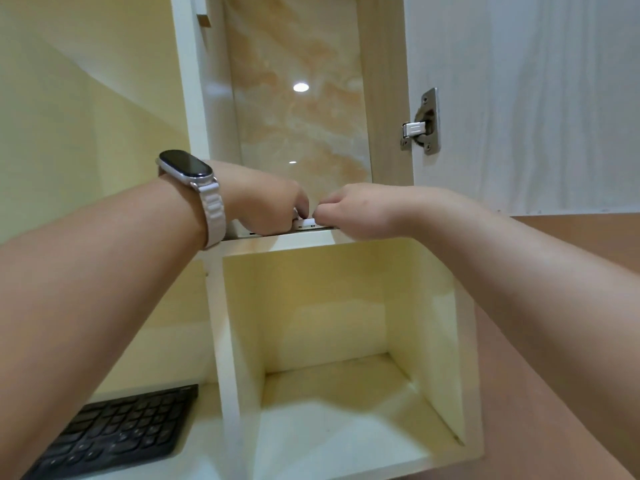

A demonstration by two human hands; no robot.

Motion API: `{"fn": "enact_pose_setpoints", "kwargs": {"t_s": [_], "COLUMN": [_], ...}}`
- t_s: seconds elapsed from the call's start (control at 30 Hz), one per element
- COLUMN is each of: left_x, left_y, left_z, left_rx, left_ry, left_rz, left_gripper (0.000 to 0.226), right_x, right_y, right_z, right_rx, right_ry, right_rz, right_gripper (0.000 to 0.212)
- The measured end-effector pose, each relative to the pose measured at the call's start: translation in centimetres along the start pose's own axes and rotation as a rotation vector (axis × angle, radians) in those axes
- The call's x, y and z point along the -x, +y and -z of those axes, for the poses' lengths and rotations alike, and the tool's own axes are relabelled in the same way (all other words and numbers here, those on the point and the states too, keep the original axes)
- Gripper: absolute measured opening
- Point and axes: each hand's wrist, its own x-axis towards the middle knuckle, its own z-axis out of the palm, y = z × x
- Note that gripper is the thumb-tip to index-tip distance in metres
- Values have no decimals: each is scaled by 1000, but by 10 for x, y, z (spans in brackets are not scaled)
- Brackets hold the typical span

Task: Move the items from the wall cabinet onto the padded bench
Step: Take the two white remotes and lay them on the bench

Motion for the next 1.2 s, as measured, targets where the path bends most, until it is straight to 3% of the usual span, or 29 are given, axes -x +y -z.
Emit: {"fn": "enact_pose_setpoints", "kwargs": {"t_s": [0.2,0.47,0.63,0.73,0.83,1.0,1.2], "left_x": [19,59,82,88,90,105,126], "left_y": [4,4,9,16,17,17,27], "left_z": [6,0,-21,-36,-48,-61,-80], "left_rx": [79,157,120,32,12,79,253], "left_ry": [46,276,606,784,872,954,1088], "left_rz": [25,12,11,50,72,147,210], "left_gripper": [35,17,22,23,22,27,27], "right_x": [10,42,57,64,69,84,95], "right_y": [3,10,18,20,23,21,24], "right_z": [-4,-15,-38,-49,-55,-60,-72], "right_rx": [-3,-164,-245,-174,-60,-127,-284], "right_ry": [112,318,662,923,1065,1146,1069], "right_rz": [95,245,335,414,461,398,202], "right_gripper": [26,19,24,25,25,18,22]}}
